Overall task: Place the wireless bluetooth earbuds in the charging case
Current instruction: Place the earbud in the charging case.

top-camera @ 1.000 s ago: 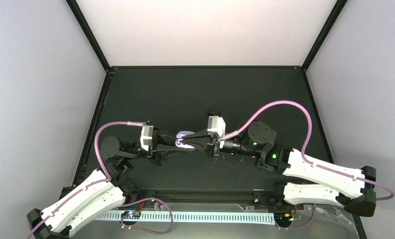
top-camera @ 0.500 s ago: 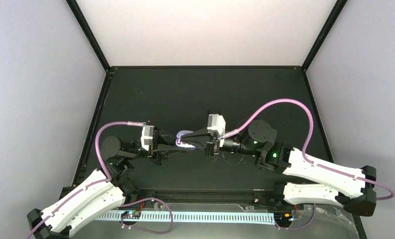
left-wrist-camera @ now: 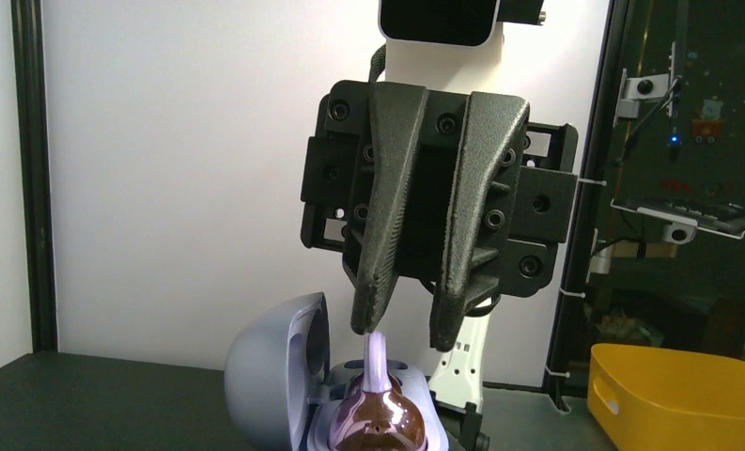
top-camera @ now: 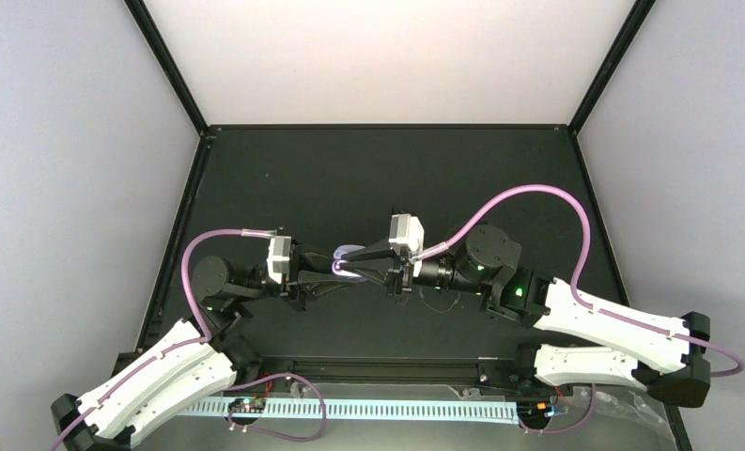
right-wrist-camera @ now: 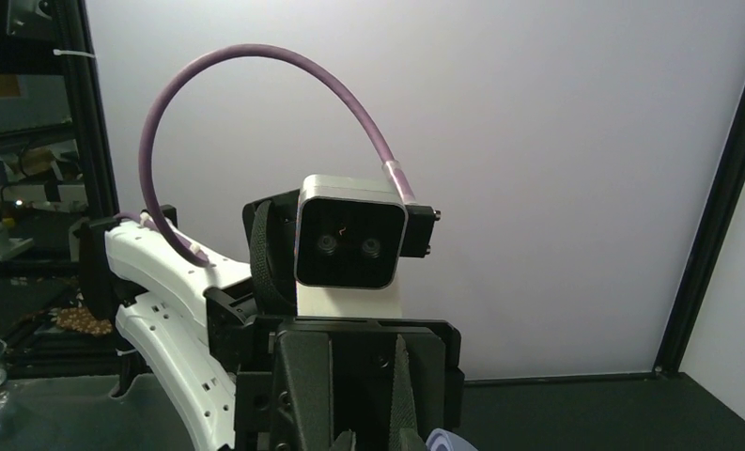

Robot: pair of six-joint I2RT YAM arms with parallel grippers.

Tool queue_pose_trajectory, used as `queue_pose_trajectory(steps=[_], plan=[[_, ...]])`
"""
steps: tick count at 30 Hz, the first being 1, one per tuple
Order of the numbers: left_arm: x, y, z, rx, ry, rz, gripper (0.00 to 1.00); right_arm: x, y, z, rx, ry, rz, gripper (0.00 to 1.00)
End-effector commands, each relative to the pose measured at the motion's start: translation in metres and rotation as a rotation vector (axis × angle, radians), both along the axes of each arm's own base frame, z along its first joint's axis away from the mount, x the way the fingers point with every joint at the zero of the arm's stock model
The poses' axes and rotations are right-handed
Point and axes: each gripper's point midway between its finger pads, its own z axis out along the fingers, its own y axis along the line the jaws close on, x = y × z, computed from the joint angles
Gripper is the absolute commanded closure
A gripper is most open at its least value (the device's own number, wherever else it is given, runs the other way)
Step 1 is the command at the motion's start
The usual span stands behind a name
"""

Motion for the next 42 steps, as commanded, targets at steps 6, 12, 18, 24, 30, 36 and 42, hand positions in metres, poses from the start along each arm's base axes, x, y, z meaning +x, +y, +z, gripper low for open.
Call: queue_pose_trajectory(steps=[6, 12, 18, 24, 30, 36, 42], plan=[[-0.004, 0.003, 0.006, -0.016, -0.036, 0.005, 0.98, 0.004, -0.012, 0.019, 0.024, 0.018, -0.052, 0.86], [-0.004, 0.004, 0.007, -0.017, -0.036, 0.005, 0.98, 0.003, -0.015, 0.014, 0.002, 0.034, -0.053, 0.86], [-0.004, 0.004, 0.006, -0.017, -0.036, 0.007, 0.98, 0.002, -0.013, 0.011, -0.019, 0.049, -0.041, 0.87], [-0.004, 0.004, 0.007, -0.017, -0.036, 0.007, 0.98, 0.002, -0.009, 0.008, -0.040, 0.059, -0.034, 0.87], [-0.004, 0.004, 0.006, -0.015, -0.038, 0.010, 0.98, 0.002, -0.005, 0.006, -0.056, 0.065, -0.023, 0.89], [-0.003, 0.003, 0.005, -0.012, -0.037, 0.013, 0.99, 0.002, -0.003, 0.005, -0.069, 0.069, -0.019, 0.91], [-0.001, 0.003, 0.005, -0.011, -0.038, 0.019, 0.98, 0.001, 0.000, 0.004, -0.083, 0.074, -0.011, 0.94]])
